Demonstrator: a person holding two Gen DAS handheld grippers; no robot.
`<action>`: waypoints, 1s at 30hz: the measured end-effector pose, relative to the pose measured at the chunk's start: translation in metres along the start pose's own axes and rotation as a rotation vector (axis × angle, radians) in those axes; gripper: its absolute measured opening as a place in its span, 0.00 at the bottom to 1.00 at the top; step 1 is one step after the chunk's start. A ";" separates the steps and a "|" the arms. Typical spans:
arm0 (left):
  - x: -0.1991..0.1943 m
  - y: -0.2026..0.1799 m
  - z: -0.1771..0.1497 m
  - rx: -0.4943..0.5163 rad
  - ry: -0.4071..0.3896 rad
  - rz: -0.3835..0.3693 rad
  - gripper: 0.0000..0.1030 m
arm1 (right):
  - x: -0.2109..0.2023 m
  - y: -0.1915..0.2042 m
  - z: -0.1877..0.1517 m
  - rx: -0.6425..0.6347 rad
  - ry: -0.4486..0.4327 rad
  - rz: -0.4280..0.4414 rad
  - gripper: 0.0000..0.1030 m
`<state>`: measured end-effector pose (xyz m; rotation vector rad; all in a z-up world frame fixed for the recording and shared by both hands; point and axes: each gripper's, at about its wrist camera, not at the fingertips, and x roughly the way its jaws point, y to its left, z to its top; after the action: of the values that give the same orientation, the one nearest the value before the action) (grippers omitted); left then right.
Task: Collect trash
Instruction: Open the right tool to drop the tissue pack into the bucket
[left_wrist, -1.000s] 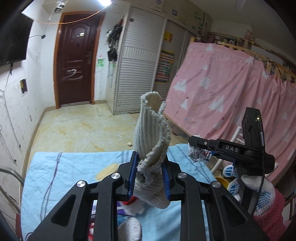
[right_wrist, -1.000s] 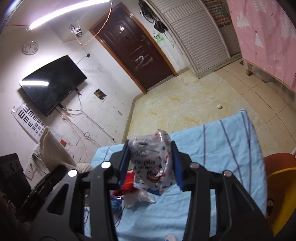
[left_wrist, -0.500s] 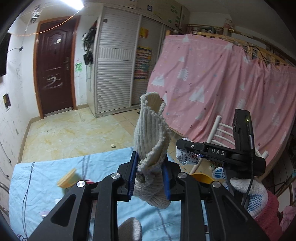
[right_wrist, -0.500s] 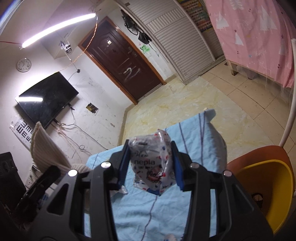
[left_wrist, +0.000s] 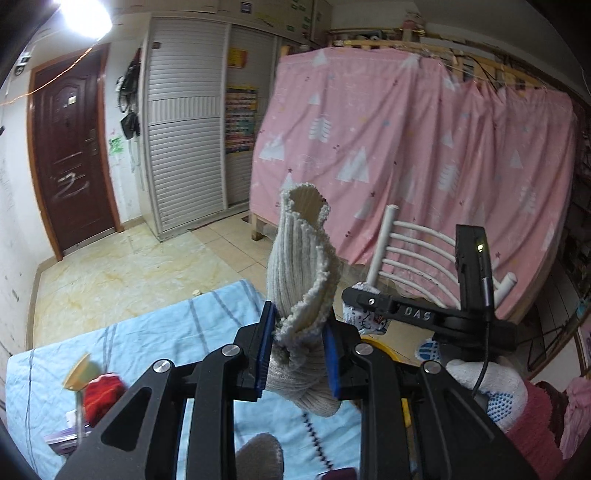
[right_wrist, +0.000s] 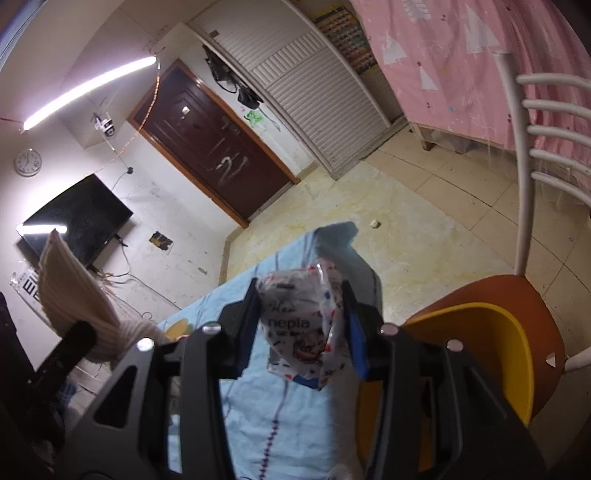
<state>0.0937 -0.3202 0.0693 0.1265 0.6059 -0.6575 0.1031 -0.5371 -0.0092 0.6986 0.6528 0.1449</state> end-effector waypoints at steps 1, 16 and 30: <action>0.004 -0.006 0.001 0.008 0.006 -0.006 0.15 | -0.002 -0.006 -0.001 0.007 0.001 -0.005 0.40; 0.060 -0.068 0.003 0.054 0.081 -0.063 0.15 | -0.015 -0.073 -0.027 0.082 0.007 -0.110 0.40; 0.097 -0.058 0.005 -0.071 0.142 -0.088 0.52 | -0.018 -0.091 -0.038 0.130 -0.004 -0.118 0.56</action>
<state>0.1220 -0.4195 0.0227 0.0813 0.7739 -0.7158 0.0578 -0.5921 -0.0804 0.7824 0.7020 -0.0083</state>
